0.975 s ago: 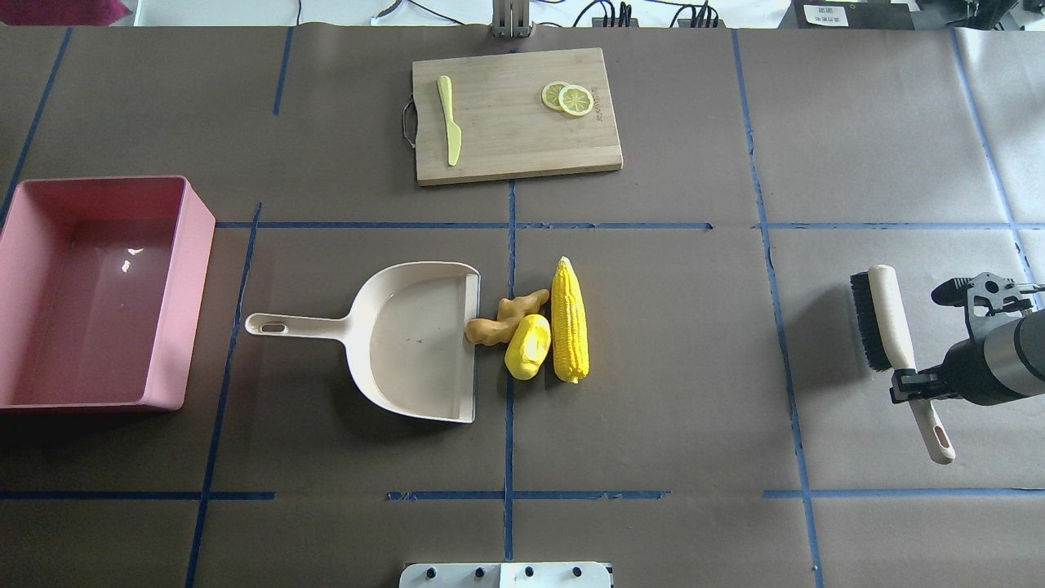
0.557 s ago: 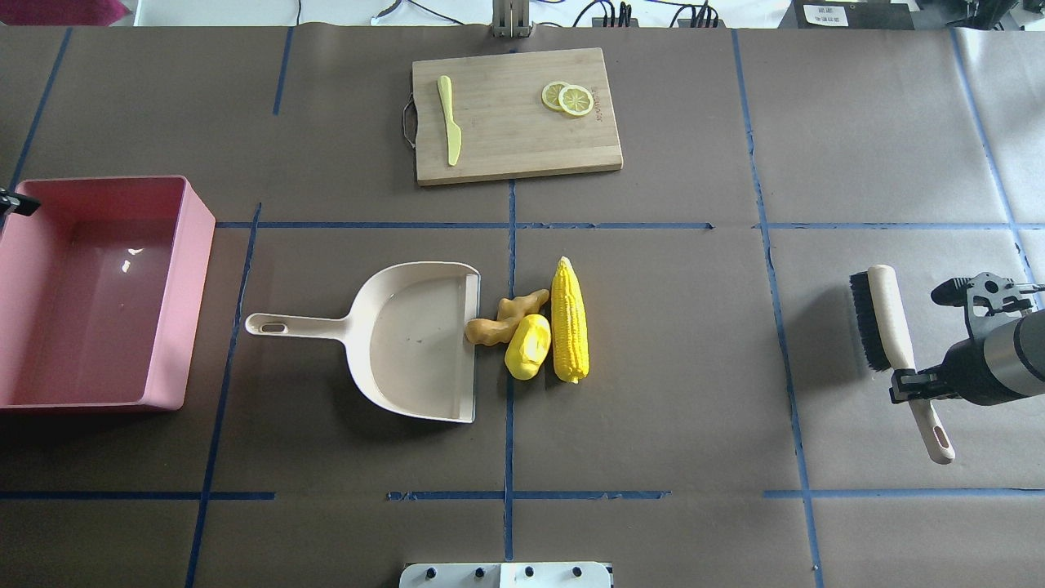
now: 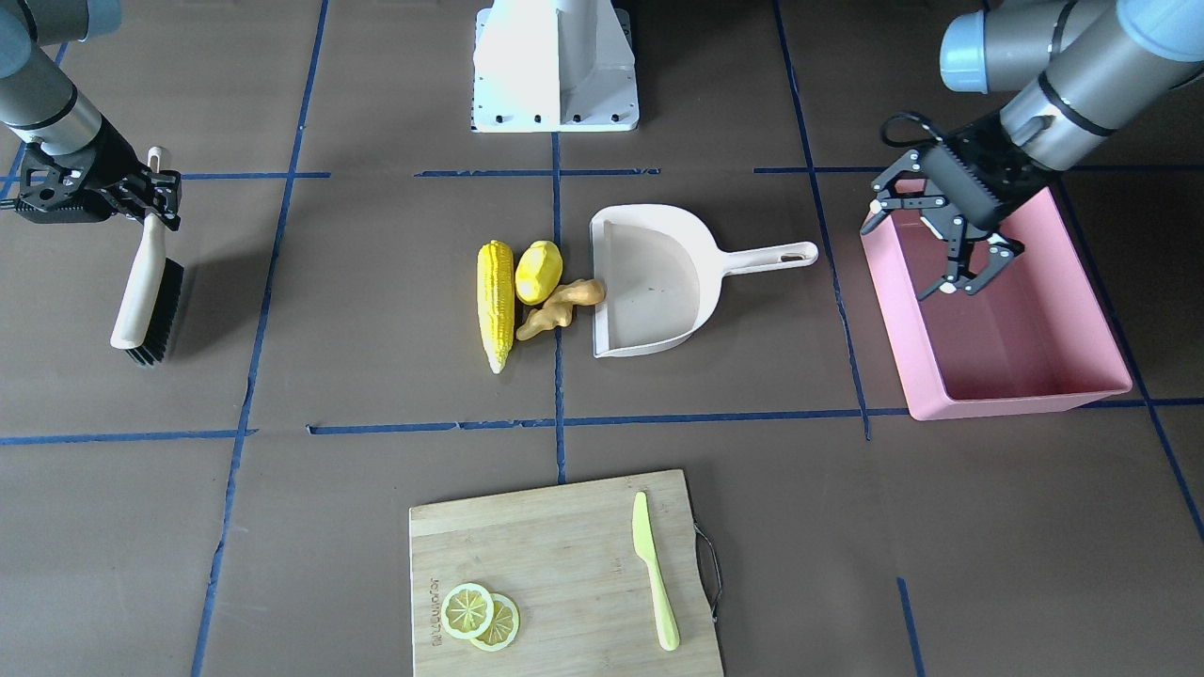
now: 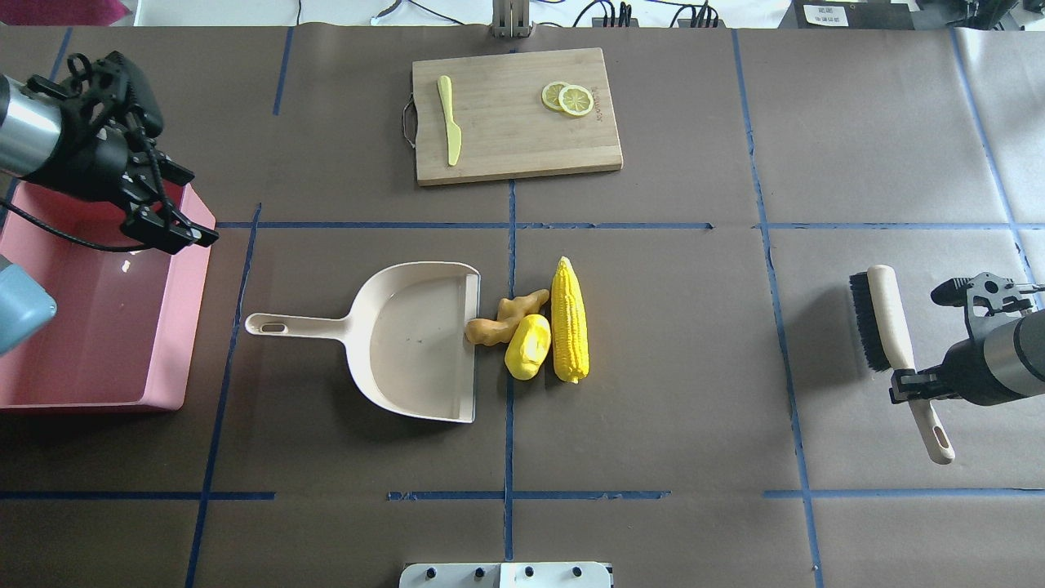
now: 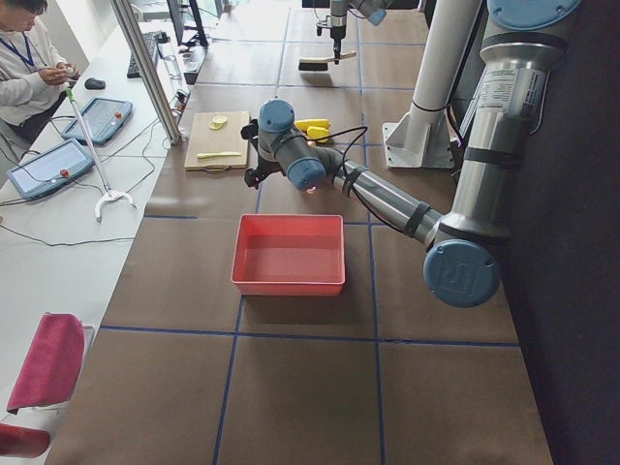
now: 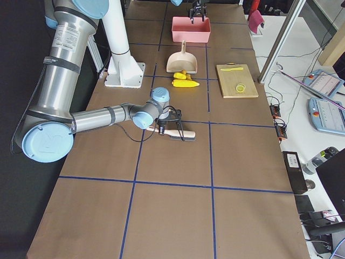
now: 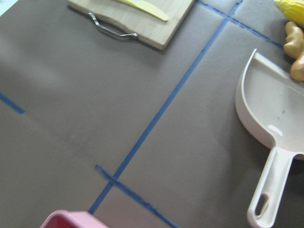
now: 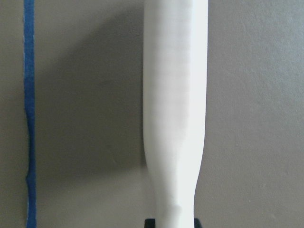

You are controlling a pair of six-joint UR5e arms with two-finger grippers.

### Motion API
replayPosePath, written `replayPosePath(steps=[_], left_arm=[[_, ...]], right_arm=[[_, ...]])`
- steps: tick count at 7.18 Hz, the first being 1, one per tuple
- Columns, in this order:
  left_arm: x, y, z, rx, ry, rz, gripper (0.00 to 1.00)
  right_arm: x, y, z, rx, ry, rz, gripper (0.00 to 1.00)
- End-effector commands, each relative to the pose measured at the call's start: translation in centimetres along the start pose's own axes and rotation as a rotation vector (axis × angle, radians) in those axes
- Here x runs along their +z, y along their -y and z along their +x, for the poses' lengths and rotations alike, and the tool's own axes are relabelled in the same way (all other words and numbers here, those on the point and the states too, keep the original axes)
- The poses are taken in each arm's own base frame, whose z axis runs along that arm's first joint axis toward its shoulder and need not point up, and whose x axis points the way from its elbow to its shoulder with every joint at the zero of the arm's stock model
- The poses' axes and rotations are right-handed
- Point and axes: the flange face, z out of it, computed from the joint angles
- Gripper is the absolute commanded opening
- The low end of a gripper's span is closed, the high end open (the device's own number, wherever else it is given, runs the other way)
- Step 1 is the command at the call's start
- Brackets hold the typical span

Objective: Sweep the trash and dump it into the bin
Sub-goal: 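Move the left gripper from the pink bin to the dustpan handle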

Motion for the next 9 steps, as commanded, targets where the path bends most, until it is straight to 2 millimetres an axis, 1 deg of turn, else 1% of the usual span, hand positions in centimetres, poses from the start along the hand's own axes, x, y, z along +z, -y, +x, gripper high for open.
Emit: replayPosePath(steps=[1,2,3,4,5,6,7,8,9], left_arm=[[3.1,4.3,4.6,0.091,-0.040,0.019,1.00],[5.4,4.2,6.4,0.104,-0.064,-0.011,1.00],[6.3,4.4,7.3,0.107,-0.080,-0.052,1.00],[6.8,4.1,7.0,0.169,-0.083,-0.110,1.00],[7.4,3.9,7.1,0.218,-0.093,-0.156,1.00],[8.0,3.9,7.2,0.260,-0.052,-0.181,1.00],[9.9,3.7,8.3,0.318,-0.023,-0.230,1.00],[10.8,3.4,8.9,0.381,-0.012,-0.243,1.00],[10.9,3.1,8.9,0.386,-0.013,-0.245,0.99]], right_arm=[[0.1,0.0,0.0,0.001,-0.001,-0.001,0.00],[0.0,0.0,0.0,0.000,0.001,-0.001,0.00],[-0.1,0.0,0.0,0.001,0.000,0.001,0.00],[-0.1,0.0,0.0,0.001,0.000,0.001,0.00],[0.0,0.0,0.1,0.002,-0.001,0.000,0.00],[-0.1,0.0,0.0,0.001,0.000,0.001,0.00],[0.0,0.0,0.1,0.002,-0.001,0.000,0.00],[0.0,0.0,0.1,0.002,-0.001,0.000,0.00],[0.0,0.0,0.1,0.002,-0.001,0.000,0.00]])
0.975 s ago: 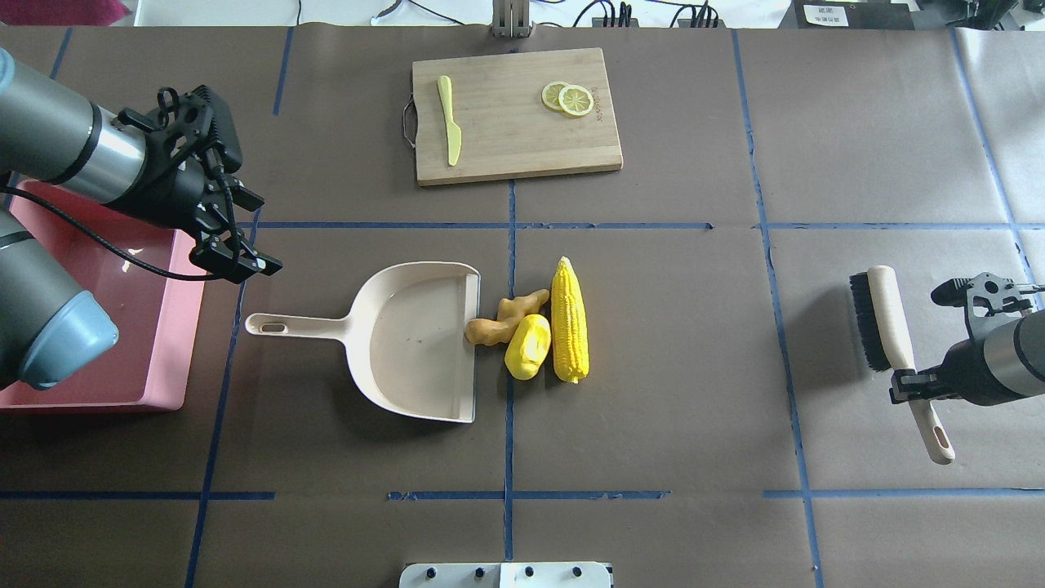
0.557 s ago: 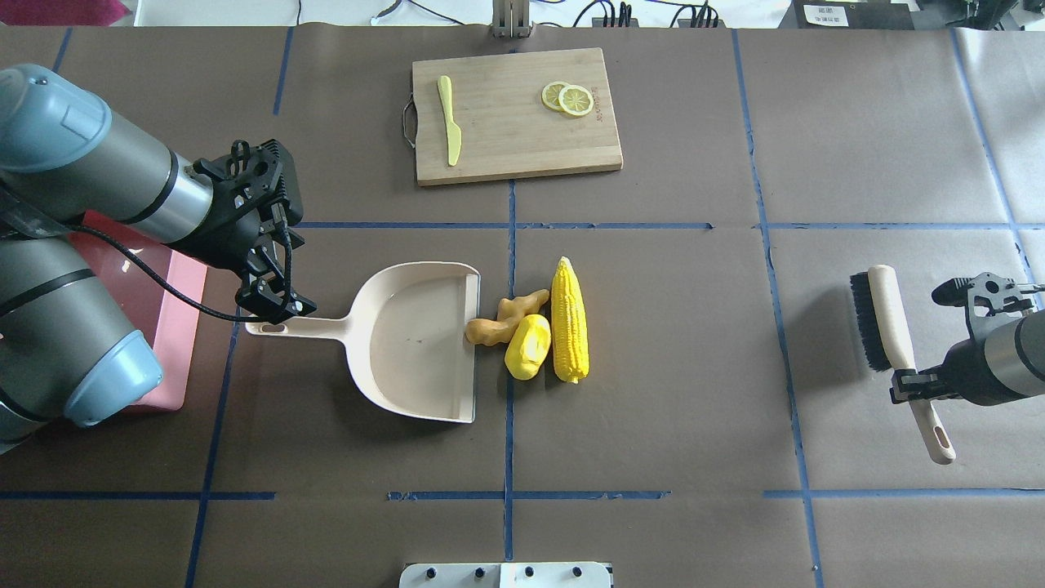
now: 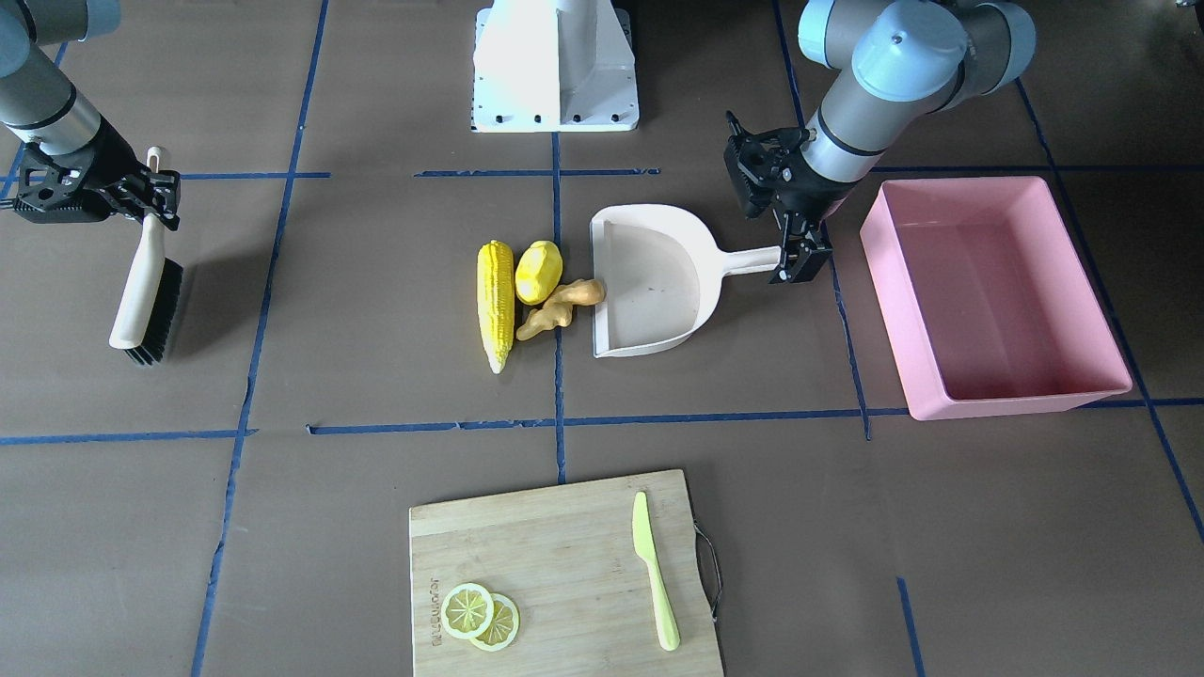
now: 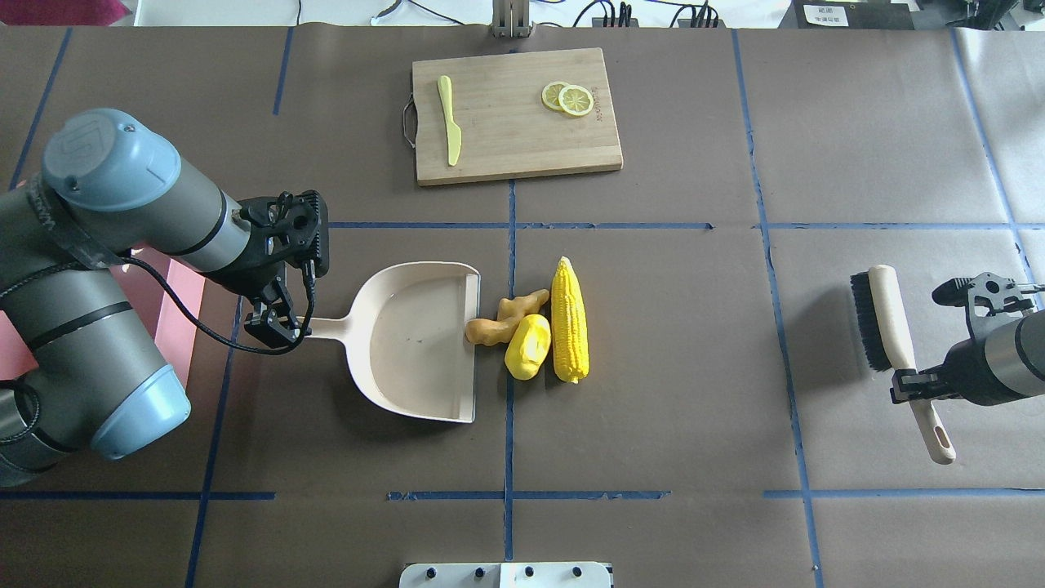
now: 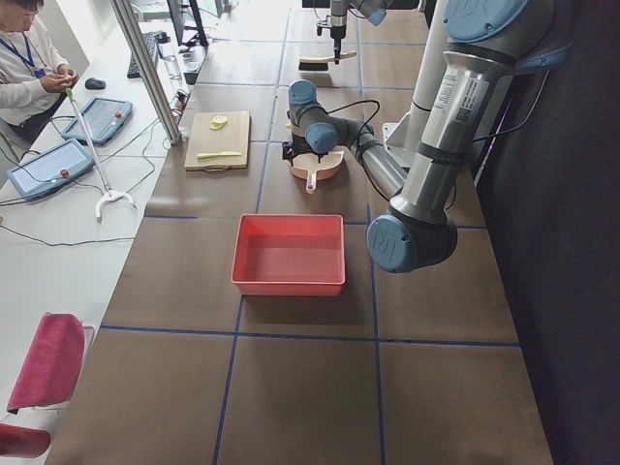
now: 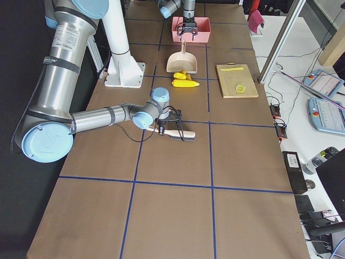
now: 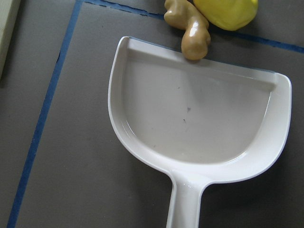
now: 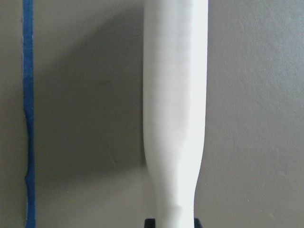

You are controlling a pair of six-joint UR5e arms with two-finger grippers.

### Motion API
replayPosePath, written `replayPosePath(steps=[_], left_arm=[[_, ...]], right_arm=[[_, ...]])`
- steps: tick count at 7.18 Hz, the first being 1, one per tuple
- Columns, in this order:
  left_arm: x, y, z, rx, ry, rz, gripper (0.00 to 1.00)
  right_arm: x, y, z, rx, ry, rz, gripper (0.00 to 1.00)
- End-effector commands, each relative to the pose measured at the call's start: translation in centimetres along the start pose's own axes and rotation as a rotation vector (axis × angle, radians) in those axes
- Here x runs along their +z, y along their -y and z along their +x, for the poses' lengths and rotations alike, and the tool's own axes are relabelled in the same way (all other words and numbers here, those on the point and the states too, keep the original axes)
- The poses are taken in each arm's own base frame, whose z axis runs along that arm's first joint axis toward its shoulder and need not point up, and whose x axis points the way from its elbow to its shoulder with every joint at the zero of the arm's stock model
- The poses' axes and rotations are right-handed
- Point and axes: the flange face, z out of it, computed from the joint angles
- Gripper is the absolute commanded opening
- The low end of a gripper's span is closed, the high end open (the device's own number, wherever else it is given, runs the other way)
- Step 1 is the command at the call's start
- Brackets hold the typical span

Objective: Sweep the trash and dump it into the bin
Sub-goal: 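Move the left gripper from the pink bin to the dustpan handle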

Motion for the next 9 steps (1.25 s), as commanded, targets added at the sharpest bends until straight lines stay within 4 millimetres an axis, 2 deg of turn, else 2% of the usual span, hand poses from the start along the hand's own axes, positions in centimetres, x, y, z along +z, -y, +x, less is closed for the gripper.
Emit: replayPosePath(steps=[1,2,3,5,8,9], left_arm=[[1.1,-0.4,0.5,0.055,0.011,0.006,0.98],[1.1,-0.5,0.6,0.084,0.027,0.065,0.99],[1.5,-1.4,0.7,0.098,0.037,0.098,0.99],[3.3,-2.6,0.0,0.088,0.037,0.094,0.99],[5.1,-2.7,-0.3,0.034,0.028,0.105,0.99],[6.9,-2.9,0.1,0.032,0.018,0.121,0.99]], right_arm=[[0.0,0.0,0.0,0.000,0.000,0.000,0.00],[0.1,0.0,0.1,0.001,-0.001,-0.001,0.00],[0.1,0.0,0.1,0.001,-0.001,-0.001,0.00],[0.1,0.0,0.1,0.001,-0.001,-0.001,0.00],[0.1,0.0,0.1,0.002,-0.002,-0.001,0.00],[0.1,-0.1,0.3,0.001,-0.005,-0.003,0.00]])
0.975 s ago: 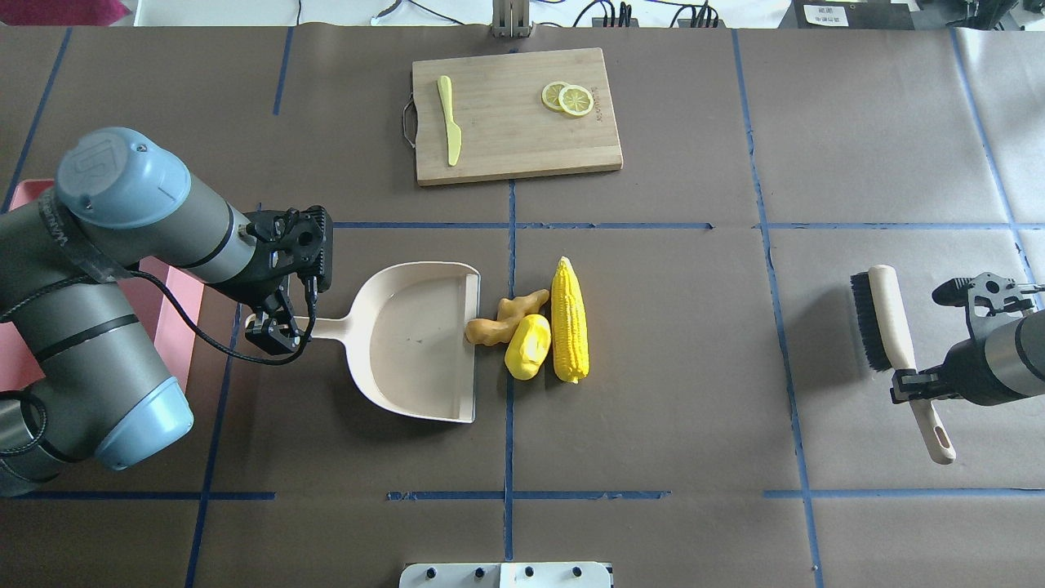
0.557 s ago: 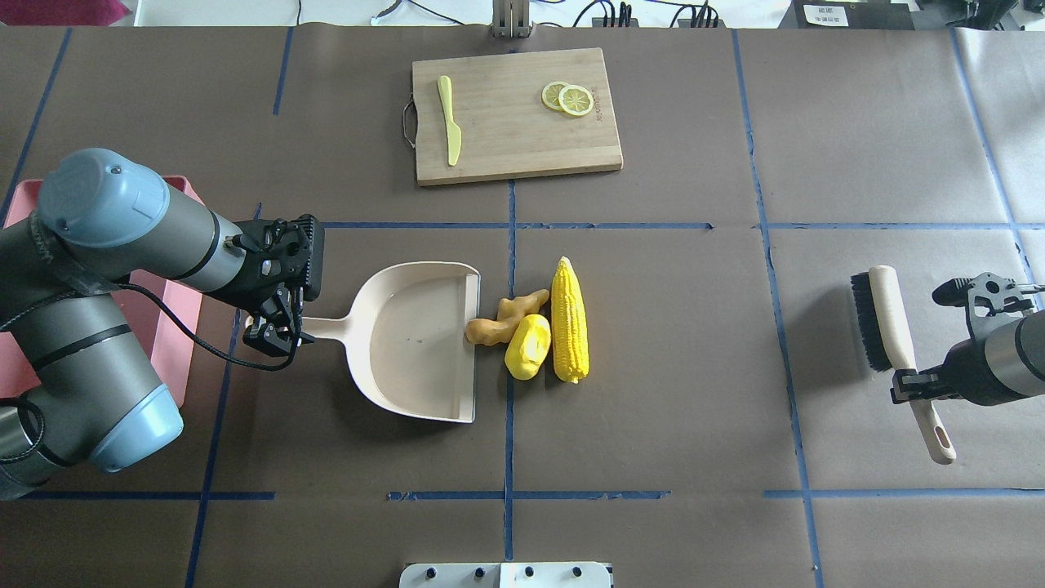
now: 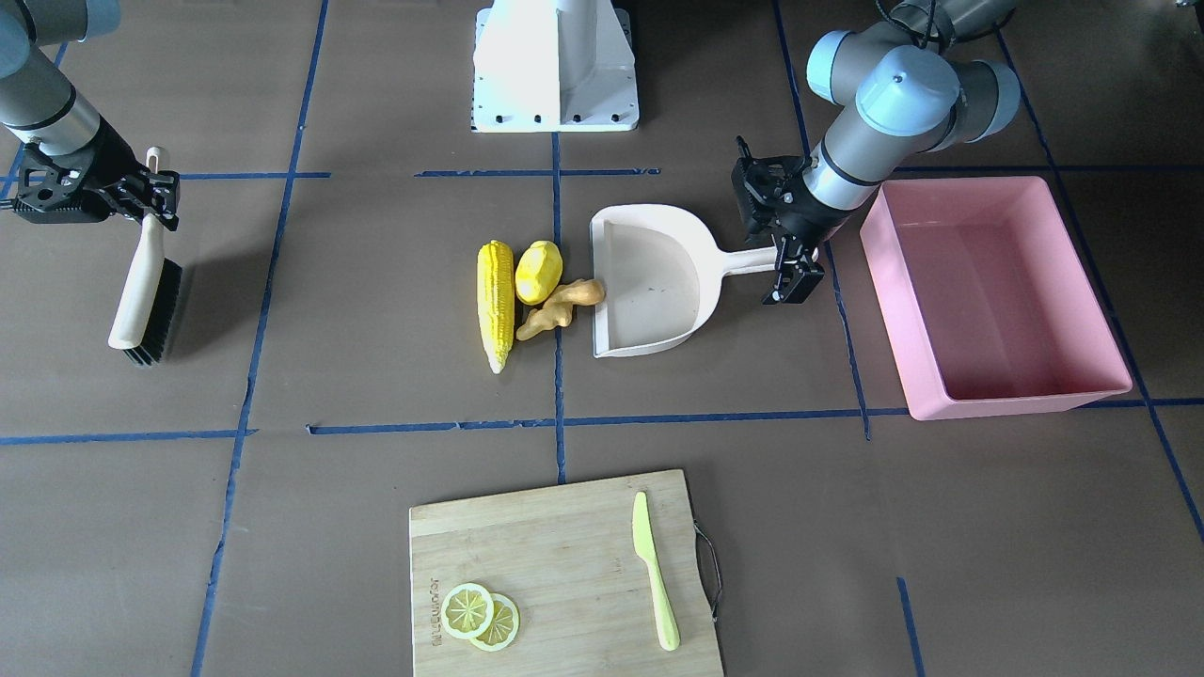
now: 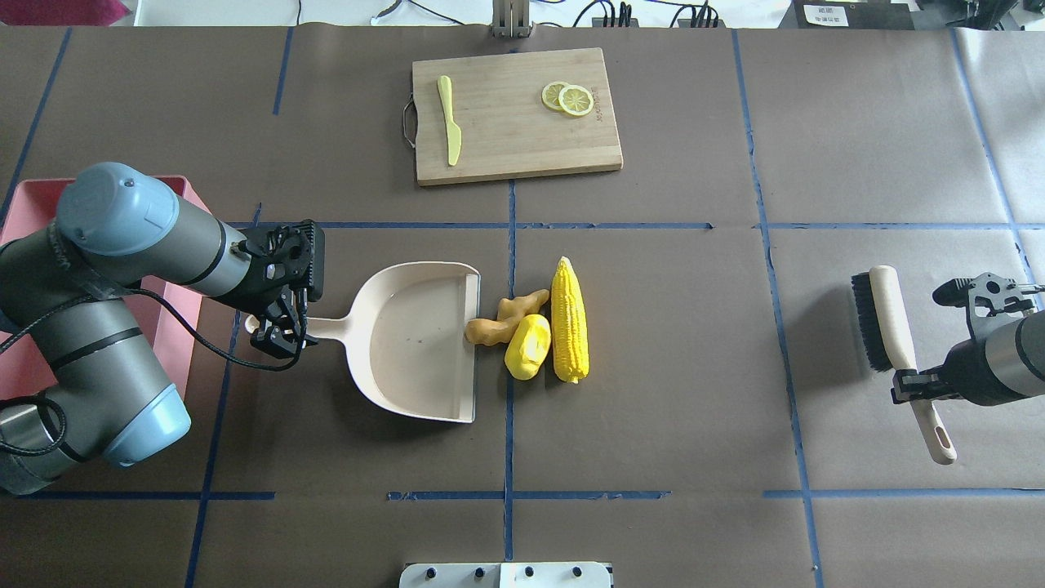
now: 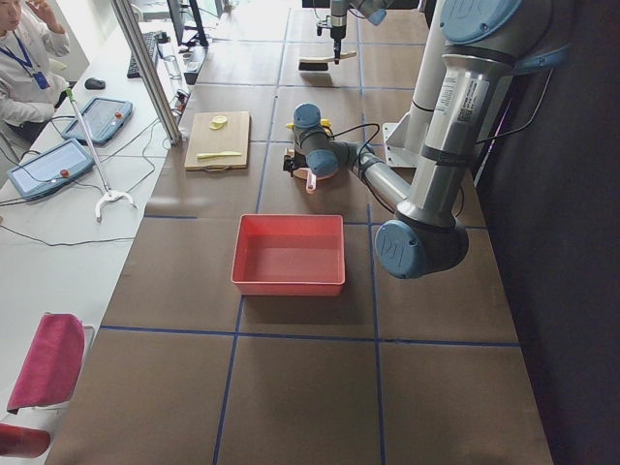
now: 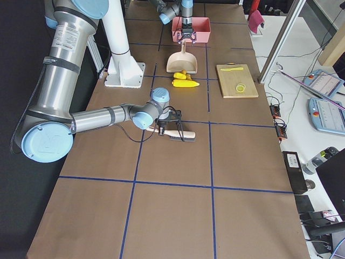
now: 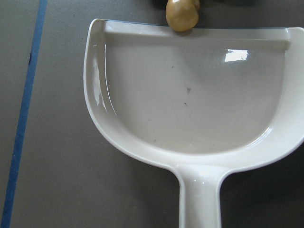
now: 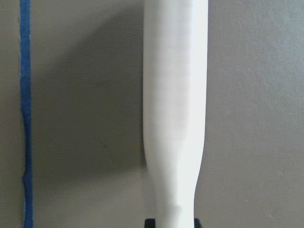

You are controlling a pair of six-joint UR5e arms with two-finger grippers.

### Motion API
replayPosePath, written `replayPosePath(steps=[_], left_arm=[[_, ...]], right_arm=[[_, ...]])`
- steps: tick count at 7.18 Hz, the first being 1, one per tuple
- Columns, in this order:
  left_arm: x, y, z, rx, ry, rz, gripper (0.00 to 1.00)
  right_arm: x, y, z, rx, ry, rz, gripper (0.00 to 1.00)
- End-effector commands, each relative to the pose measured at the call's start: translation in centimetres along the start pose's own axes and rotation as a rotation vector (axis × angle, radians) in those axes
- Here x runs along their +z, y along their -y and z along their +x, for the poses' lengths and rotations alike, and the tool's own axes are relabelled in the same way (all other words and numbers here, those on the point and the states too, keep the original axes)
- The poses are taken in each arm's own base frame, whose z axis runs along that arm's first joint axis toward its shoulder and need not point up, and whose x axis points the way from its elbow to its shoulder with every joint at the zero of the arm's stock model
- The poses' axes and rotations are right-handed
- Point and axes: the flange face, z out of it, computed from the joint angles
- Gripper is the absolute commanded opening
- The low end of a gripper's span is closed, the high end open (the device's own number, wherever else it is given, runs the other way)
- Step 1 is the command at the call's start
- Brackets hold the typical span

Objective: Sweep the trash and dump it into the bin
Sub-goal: 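Move the left gripper from the pink bin to the dustpan handle, then grasp the dustpan handle with the left gripper and slide it toward the produce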

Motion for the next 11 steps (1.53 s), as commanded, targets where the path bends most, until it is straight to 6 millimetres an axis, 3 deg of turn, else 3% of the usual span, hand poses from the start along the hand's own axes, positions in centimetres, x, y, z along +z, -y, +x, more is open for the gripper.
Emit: replayPosePath(steps=[1,4,5,7,8,11], left_arm=[[2.2,-0.1,0.6,-0.020,-0.012,0.033,0.99],[3.5,0.5,2.3,-0.027,-0.041,0.030,0.99],[3.3,1.2,2.2,-0.027,-0.039,0.039,0.85],[3.0,1.7,2.2,-0.027,-0.035,0.041,0.42],[2.9,1.9,2.2,-0.026,-0.035,0.043,0.30],[2.6,2.0,2.2,-0.025,-0.031,0.046,0.17]], right_arm=[[0.1,0.0,0.1,0.000,-0.002,-0.001,0.00],[0.1,-0.1,0.2,0.001,-0.004,-0.001,0.00],[0.1,-0.1,0.2,0.001,-0.004,-0.001,0.00],[0.1,-0.1,0.2,0.001,-0.004,-0.001,0.00],[0.1,-0.1,0.2,0.001,-0.004,-0.001,0.00],[0.1,0.0,0.2,0.001,-0.004,-0.001,0.00]])
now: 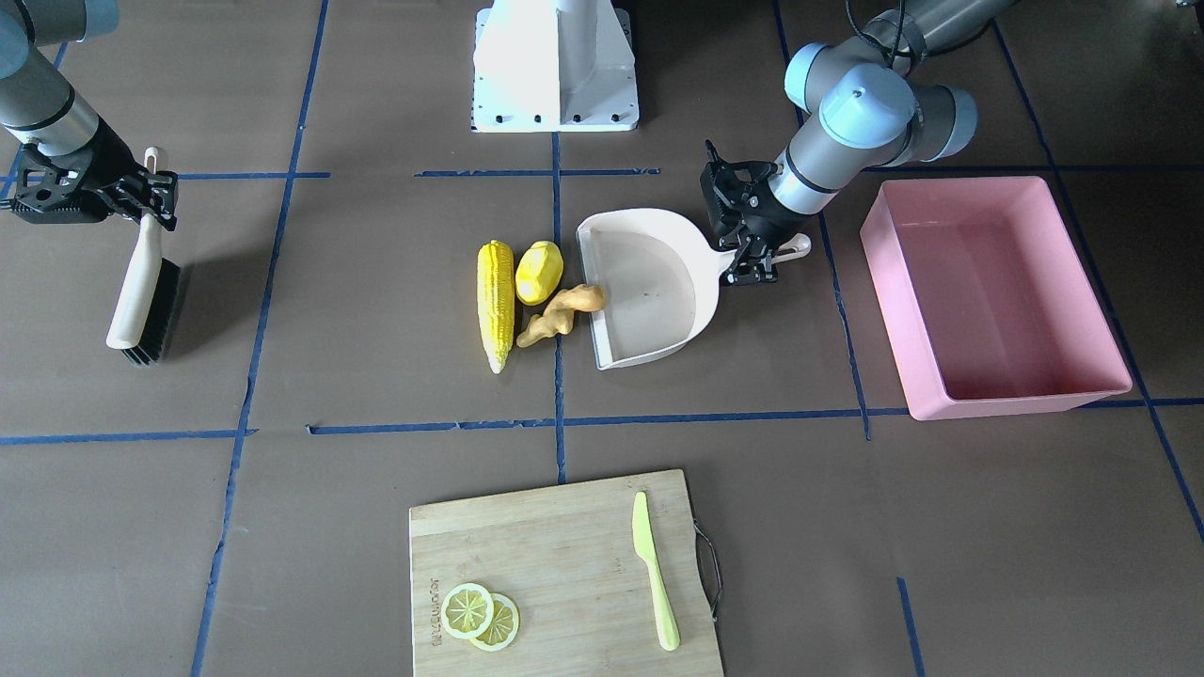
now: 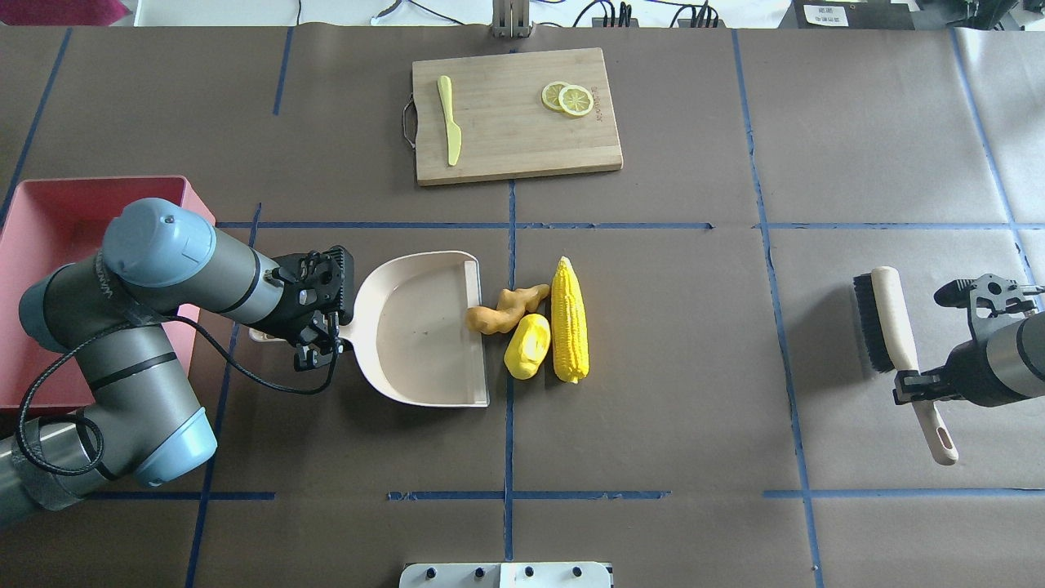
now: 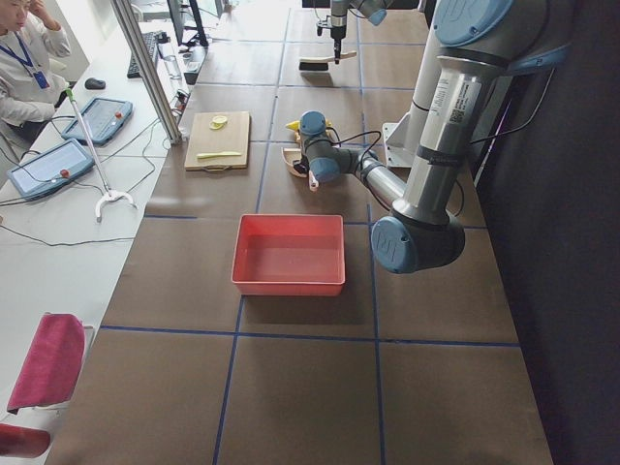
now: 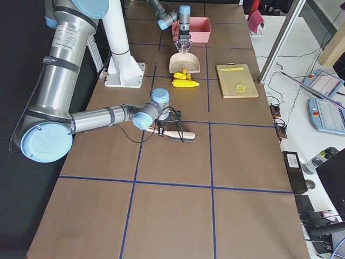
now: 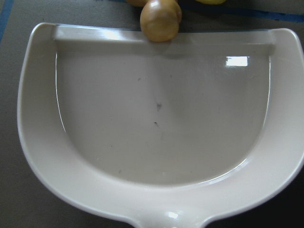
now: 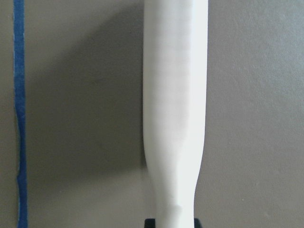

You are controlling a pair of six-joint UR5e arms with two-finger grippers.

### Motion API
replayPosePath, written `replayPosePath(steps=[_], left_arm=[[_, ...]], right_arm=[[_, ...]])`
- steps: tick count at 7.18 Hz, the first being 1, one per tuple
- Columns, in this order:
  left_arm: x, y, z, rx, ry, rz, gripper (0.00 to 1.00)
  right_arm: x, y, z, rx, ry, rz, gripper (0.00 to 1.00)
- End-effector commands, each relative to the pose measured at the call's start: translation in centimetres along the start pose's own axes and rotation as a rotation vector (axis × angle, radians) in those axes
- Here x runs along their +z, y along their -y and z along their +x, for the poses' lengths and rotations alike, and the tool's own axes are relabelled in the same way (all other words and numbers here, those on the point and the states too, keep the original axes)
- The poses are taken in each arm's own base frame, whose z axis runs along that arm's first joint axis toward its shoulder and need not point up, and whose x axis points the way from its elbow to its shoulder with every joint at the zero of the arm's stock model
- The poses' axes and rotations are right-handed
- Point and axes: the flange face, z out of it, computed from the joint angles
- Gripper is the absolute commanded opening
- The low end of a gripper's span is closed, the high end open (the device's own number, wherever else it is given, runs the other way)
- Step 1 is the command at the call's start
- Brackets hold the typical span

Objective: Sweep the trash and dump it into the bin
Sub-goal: 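Grasp the dustpan handle with the left gripper and slide it toward the produce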

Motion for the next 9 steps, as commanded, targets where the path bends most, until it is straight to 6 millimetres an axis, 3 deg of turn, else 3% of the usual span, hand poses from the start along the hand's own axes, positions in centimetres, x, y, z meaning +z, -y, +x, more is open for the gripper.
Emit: replayPosePath(steps=[1,4,6,8,9], left_arm=[[-0.6,-0.1,-0.5,-0.005,0.011,0.003,0.10],[-1.1,-0.9,-1.3,-0.012,0.025,-0.005,0.04],[-1.0,-0.2,-1.0,-0.008,0.014,-0.025,0.00],[-1.1,1.9,-0.9,0.036,0.008,-0.021,0.00],[-0.7,4.0,-0.4,0.048,-0.010,-0.041,0.00]], right_arm=[[0.0,0.0,0.0,0.001,0.000,0.000,0.00],[0.0,0.0,0.0,0.001,0.000,0.002,0.00],[0.0,0.0,0.1,0.002,-0.002,0.001,0.00],[0.0,0.0,0.1,0.003,-0.003,0.000,0.00],[0.0,-0.1,0.2,0.003,-0.004,-0.001,0.00]])
